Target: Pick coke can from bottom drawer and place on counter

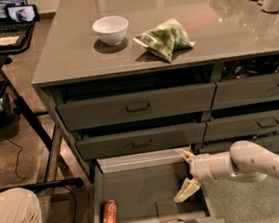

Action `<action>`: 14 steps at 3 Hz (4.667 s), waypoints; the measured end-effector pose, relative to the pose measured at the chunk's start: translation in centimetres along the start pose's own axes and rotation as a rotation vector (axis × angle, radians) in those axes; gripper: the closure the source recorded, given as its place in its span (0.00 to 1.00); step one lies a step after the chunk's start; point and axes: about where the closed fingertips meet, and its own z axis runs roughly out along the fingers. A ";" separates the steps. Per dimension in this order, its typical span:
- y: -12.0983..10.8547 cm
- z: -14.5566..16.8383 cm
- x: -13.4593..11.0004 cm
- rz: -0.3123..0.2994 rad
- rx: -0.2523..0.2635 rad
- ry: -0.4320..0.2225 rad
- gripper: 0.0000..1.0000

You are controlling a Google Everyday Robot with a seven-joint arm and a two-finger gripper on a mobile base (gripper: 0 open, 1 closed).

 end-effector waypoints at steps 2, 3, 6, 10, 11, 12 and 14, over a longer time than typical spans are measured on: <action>3.1 11.6 2.0 0.022 -0.048 -0.094 0.00; 3.7 18.0 3.3 -0.009 -0.060 -0.139 0.00; 4.1 27.6 5.2 -0.053 -0.079 -0.164 0.00; 5.8 40.1 10.7 0.018 -0.133 -0.010 0.00; 6.5 42.1 11.4 0.028 -0.159 -0.002 0.00; 7.3 43.3 12.2 0.047 -0.179 0.002 0.00; 8.6 44.5 13.2 0.083 -0.204 -0.003 0.00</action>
Offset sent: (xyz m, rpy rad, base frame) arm -0.0033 0.1535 -0.1508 0.1725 0.0350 0.0586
